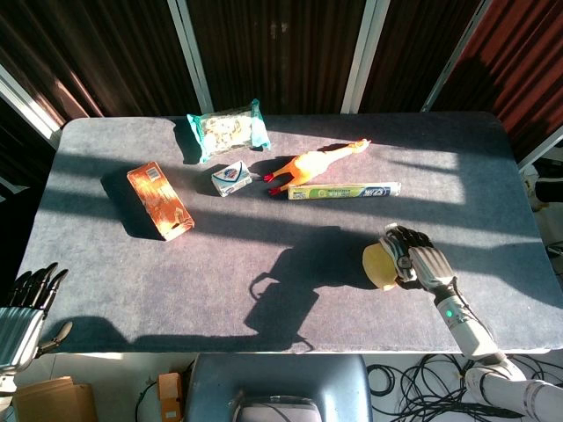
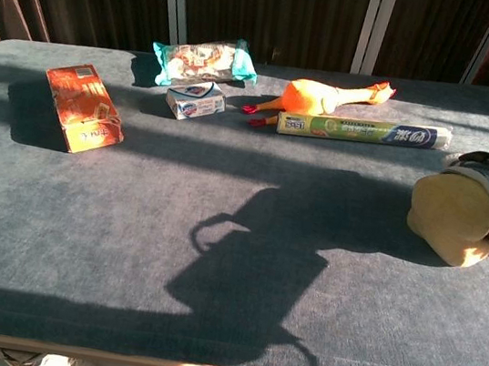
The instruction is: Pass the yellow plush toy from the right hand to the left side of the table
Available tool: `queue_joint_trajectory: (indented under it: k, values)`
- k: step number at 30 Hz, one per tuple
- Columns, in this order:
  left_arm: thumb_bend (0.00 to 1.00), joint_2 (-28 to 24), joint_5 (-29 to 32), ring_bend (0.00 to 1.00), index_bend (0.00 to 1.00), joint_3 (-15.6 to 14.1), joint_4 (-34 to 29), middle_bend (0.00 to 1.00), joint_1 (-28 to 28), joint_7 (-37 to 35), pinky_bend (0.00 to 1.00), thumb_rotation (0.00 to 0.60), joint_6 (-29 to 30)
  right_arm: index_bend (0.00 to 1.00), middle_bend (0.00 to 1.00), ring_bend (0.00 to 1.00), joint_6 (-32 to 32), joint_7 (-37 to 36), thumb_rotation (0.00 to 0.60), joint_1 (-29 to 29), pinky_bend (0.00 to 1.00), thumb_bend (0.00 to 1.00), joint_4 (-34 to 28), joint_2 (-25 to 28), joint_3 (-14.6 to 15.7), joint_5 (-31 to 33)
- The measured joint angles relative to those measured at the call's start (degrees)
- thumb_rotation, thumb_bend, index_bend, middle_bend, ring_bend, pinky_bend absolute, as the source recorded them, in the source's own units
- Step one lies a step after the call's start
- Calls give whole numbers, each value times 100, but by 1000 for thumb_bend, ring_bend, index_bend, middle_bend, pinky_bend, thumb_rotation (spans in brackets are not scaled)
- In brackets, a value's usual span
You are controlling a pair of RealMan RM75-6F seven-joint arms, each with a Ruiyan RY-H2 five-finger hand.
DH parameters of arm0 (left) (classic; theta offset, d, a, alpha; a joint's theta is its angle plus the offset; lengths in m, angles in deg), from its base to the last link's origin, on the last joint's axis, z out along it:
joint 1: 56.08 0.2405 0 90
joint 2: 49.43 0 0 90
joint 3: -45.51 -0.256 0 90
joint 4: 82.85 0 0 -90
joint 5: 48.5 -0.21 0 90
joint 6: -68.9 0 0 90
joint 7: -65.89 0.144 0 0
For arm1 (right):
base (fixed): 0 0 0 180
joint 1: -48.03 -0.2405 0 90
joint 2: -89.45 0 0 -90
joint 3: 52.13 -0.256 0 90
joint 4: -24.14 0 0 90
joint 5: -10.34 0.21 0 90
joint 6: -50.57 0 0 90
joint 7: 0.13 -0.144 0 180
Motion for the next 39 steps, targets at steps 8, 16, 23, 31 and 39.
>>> queue_joint_trajectory:
  k: [8,16,23,31,39]
  values:
    - [286,-13,-34,58,0,-4,-13,0,11,-35,99,600,28,0,0,0,-13,-28,600,-19,10,114,25,-20,62,-43]
    - [286,-20,-57,58,0,-7,-15,0,-2,-44,99,600,12,11,49,82,-90,13,600,-40,236,114,388,-237,99,-95]
    - [286,-71,-120,60,0,-31,-35,0,20,-143,107,600,65,365,347,465,-426,-132,600,-12,640,144,1133,-773,98,-262]
    - [286,-155,-184,62,0,-60,-49,0,36,-331,114,600,108,848,542,687,-1525,-891,600,101,878,391,2204,-1558,48,-775]
    - [287,-172,-185,64,0,-67,-78,0,34,-311,115,600,82,851,542,687,-2228,-1642,600,-72,880,392,1899,-1757,47,-1503]
